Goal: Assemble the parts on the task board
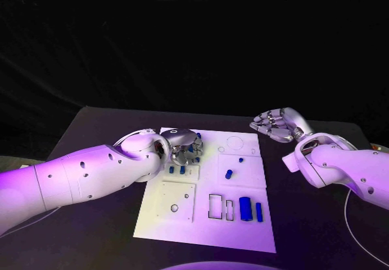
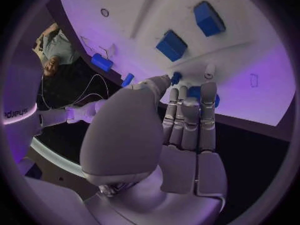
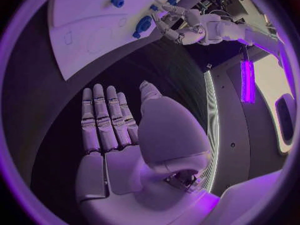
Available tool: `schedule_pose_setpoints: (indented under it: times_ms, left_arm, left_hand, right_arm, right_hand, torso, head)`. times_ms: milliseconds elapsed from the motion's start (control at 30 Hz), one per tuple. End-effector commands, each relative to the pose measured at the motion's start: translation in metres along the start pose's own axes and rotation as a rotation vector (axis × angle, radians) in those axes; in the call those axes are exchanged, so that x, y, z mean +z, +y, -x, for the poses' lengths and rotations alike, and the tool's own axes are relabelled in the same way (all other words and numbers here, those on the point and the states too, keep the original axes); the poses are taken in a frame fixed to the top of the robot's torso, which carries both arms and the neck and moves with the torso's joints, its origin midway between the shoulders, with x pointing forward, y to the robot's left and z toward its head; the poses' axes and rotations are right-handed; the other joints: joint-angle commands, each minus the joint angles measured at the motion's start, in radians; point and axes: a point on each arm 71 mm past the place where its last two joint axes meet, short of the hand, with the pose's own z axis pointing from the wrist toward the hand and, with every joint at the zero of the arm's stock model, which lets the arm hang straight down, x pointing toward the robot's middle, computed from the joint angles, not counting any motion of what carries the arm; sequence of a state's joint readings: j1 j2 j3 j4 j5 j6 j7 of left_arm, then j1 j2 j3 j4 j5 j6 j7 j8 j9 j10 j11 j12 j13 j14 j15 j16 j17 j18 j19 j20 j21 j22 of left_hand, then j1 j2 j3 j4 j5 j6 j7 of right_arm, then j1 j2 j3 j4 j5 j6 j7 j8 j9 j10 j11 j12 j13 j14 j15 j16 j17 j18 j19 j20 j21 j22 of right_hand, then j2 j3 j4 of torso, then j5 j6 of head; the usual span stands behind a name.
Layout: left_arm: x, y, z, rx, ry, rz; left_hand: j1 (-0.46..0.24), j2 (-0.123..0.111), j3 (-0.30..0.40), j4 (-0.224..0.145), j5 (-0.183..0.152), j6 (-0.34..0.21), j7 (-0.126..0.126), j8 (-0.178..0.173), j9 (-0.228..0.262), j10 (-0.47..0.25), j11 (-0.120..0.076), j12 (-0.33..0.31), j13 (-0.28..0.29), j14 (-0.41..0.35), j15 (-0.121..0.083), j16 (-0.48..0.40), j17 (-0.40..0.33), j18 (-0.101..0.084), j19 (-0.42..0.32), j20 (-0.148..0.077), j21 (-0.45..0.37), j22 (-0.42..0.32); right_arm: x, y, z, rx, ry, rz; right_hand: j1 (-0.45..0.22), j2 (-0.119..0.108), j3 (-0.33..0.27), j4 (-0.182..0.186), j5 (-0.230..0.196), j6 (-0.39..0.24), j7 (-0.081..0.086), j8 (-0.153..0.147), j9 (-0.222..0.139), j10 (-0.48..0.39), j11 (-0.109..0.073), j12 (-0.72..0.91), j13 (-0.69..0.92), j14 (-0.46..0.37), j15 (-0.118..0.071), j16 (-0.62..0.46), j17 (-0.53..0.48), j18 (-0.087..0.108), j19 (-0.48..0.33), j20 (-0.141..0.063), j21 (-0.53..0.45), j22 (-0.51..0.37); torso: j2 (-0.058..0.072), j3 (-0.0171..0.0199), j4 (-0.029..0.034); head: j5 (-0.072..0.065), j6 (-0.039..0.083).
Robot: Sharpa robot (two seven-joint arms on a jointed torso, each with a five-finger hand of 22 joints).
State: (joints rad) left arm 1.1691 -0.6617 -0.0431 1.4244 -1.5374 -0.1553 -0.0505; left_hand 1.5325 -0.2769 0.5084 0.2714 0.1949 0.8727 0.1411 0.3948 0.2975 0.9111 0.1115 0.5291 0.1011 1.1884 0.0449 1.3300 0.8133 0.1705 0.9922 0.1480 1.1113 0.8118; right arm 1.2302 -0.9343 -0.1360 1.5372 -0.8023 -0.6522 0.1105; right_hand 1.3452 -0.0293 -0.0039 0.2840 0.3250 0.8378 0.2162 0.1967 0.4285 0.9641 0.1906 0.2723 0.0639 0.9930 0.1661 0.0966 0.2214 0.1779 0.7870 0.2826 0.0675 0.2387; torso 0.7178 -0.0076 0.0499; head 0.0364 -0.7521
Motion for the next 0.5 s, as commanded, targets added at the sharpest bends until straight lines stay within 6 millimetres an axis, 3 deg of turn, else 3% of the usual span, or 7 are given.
schedule_pose_setpoints:
  times_ms: [33,500]
  left_arm:
    - [0.0025,-0.0025,-0.0023,0.016,0.029,-0.002]
    - [0.0090,-0.0020,-0.0060,0.019,0.061,0.016]
  left_hand:
    - [0.013,-0.001,0.012,0.000,-0.003,0.010,-0.001,-0.007,-0.003,0.015,-0.003,-0.007,-0.004,0.013,-0.002,0.012,0.011,-0.007,0.011,-0.002,0.016,0.019]
    - [0.014,-0.004,0.030,-0.006,-0.004,0.020,0.000,-0.018,-0.008,0.032,-0.005,-0.023,-0.013,0.036,-0.006,0.037,0.034,-0.013,0.031,-0.005,0.048,0.059]
  right_arm:
    - [0.0003,0.0014,-0.0023,0.000,0.018,0.014]
    - [0.0007,0.0021,-0.0036,0.002,0.022,0.015]
  right_hand:
    - [0.007,-0.001,0.001,0.002,-0.005,0.005,0.032,-0.003,-0.002,-0.007,0.002,-0.005,-0.002,-0.004,-0.002,-0.005,-0.001,0.005,0.003,0.001,0.002,-0.001]
    - [0.006,-0.001,0.000,0.003,-0.005,0.006,0.033,-0.005,-0.003,-0.007,0.002,-0.006,-0.001,-0.004,-0.002,-0.006,-0.002,0.005,0.003,0.001,0.002,-0.002]
  torso:
    - [0.000,-0.0001,0.0004]
    - [0.001,-0.0004,0.0002]
  head:
    - [0.000,-0.001]
    - [-0.003,-0.006]
